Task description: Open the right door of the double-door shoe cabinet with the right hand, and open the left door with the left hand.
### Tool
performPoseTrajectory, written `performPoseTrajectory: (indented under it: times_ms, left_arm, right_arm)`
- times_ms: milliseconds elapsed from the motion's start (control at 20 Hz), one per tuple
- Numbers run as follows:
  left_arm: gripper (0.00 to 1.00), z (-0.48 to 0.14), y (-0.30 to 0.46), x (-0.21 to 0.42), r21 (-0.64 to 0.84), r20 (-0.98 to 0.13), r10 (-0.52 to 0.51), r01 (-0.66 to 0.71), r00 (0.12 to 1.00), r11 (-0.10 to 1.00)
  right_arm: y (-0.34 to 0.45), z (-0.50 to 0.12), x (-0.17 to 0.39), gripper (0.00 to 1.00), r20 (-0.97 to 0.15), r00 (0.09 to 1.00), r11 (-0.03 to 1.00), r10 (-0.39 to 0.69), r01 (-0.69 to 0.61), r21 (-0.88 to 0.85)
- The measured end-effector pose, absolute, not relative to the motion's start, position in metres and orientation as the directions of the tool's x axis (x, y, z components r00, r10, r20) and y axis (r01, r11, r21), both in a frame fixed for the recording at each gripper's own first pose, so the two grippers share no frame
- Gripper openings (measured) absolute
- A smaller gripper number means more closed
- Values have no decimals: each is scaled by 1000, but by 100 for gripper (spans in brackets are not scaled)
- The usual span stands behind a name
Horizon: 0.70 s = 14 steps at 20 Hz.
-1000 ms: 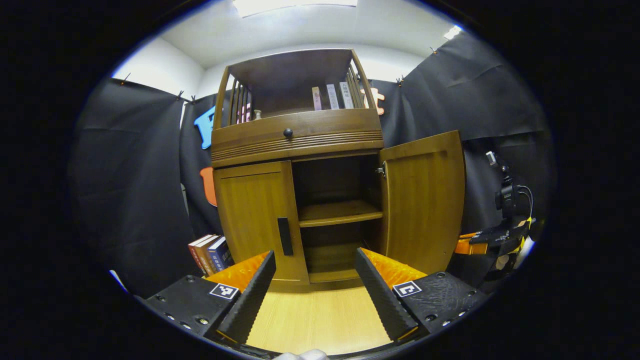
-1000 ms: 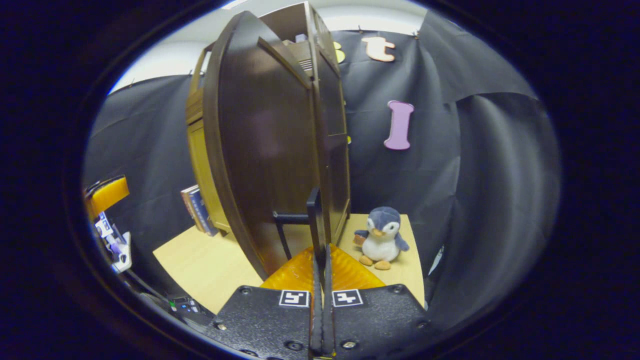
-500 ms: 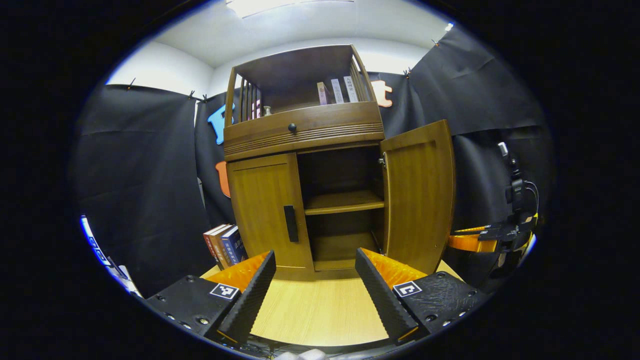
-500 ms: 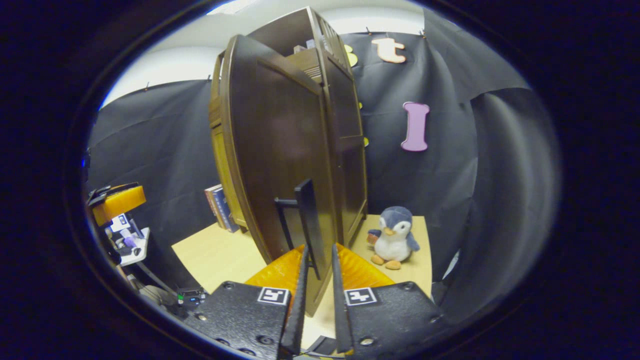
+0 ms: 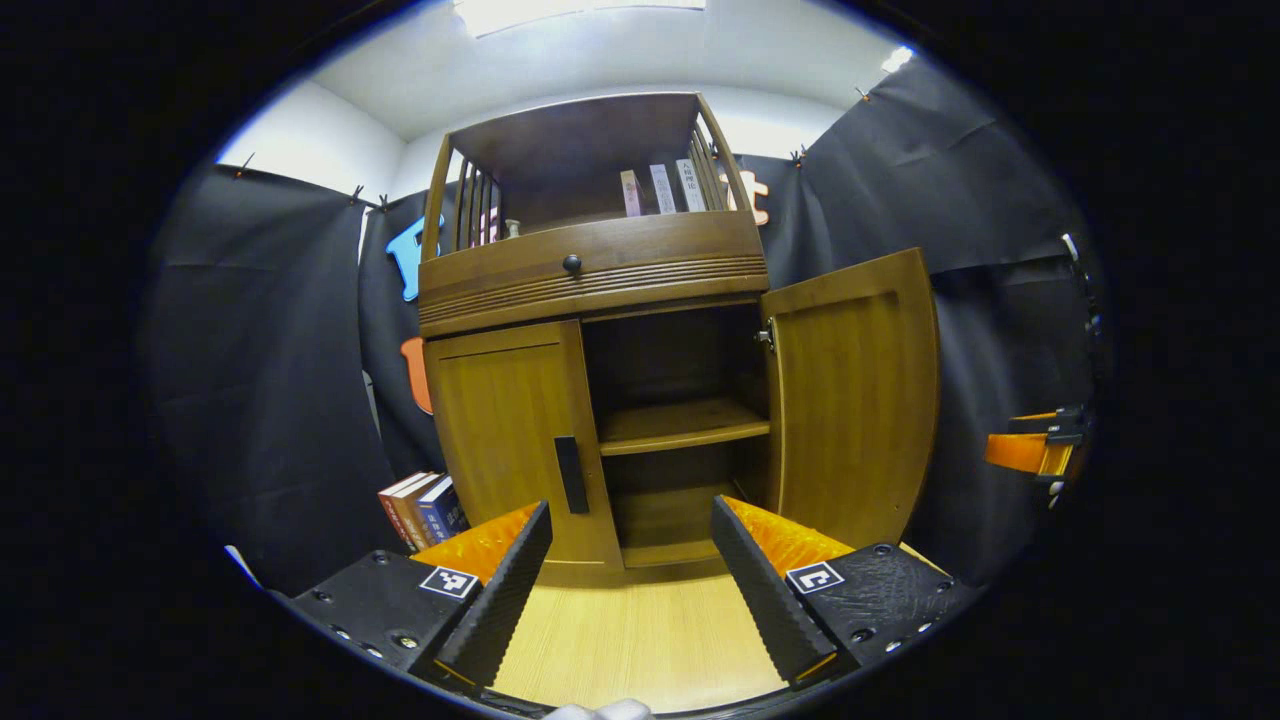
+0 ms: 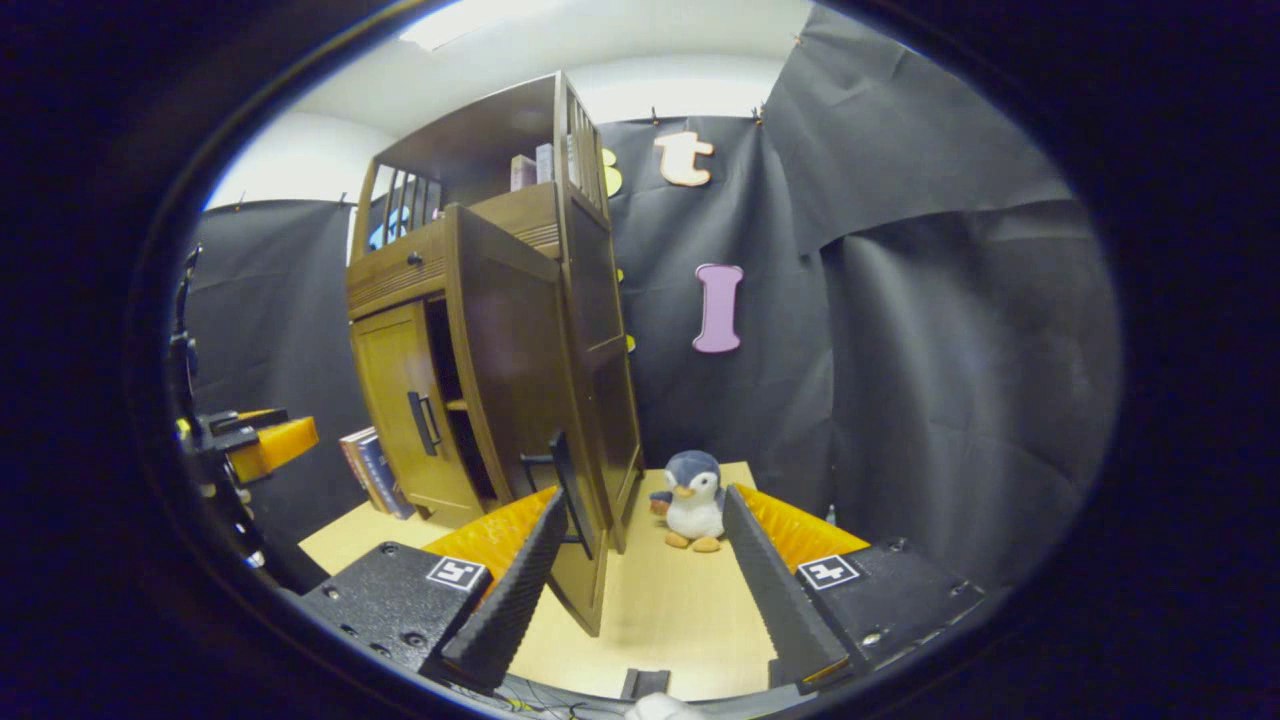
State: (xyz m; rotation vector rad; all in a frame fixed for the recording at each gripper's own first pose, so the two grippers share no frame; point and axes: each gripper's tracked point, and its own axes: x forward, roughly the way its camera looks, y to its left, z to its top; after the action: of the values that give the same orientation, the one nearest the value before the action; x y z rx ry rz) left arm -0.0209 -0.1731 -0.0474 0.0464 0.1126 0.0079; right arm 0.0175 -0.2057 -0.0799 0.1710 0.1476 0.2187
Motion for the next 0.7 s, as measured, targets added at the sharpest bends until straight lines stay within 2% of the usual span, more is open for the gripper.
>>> performPoseTrajectory:
  times_ms: [50,100,200,350,500,700]
  left_arm:
    - [96,-50,-166,-14,36,-107,2,2,994,999]
    - [100,-53,-159,-6,26,-103,-12,15,995,1000]
    - [96,-60,-135,10,6,-107,-28,29,994,1000]
    - [96,-76,-90,37,-36,-109,-29,26,994,999]
    - [96,-99,-52,71,-70,-124,-33,25,992,997]
    - [95,-123,-35,126,-40,-133,-37,32,990,999]
  right_arm:
    - [-195,-68,14,98,-104,974,966,203,-181,186]
    - [-186,-54,10,99,-80,983,970,167,-150,190]
    - [-159,-36,3,99,-48,993,977,107,-96,189]
    - [-113,-25,-7,99,-36,998,986,58,-51,158]
    - [-67,-31,-14,99,-57,998,991,40,-32,131]
    - [-12,-41,-19,100,-113,992,995,61,-51,88]
